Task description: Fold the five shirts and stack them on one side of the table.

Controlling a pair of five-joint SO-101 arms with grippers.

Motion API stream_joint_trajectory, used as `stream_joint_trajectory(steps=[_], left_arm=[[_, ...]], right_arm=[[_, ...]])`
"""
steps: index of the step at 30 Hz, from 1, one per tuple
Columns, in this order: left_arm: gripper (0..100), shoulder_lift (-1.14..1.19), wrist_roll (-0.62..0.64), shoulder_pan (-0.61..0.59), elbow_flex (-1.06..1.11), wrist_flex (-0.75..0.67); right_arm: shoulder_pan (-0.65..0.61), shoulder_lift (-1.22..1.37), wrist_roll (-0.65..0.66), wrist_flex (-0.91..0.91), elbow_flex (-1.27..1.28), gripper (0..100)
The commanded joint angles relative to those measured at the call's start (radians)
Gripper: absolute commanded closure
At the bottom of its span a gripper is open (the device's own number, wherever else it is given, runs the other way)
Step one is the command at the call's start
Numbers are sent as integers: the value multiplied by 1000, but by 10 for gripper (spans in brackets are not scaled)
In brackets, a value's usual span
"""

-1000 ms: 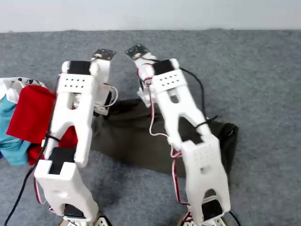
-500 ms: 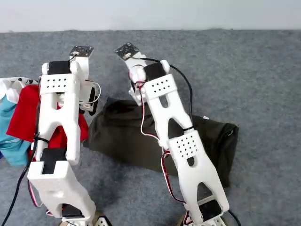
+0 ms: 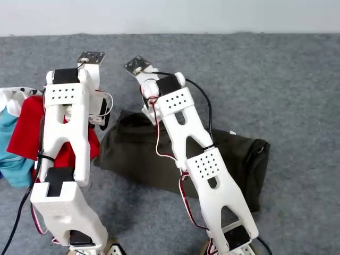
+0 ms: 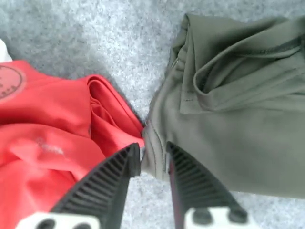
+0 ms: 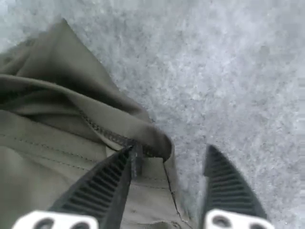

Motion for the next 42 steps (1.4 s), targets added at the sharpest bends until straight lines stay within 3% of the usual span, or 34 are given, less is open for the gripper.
stream_joint_trajectory(steps=[1,7,12,24,37,42], left_arm=[[903,-49,-9,-6,2,-6],[903,-49,-9,-6,2,-6],[903,-49,-9,-5,4,-8],[903,-49,-9,-6,107,-80],[903,-51,-9,-8,108,-80],[903,-51,-9,-8,108,-80]], right_arm=[[-1,-10,14,39,-40,919],[10,-10,17,39,-41,917],[2,-13,109,41,-43,970],[-1,-154,114,45,-9,988],[-81,-447,114,42,605,988],[-81,-562,114,41,723,988]])
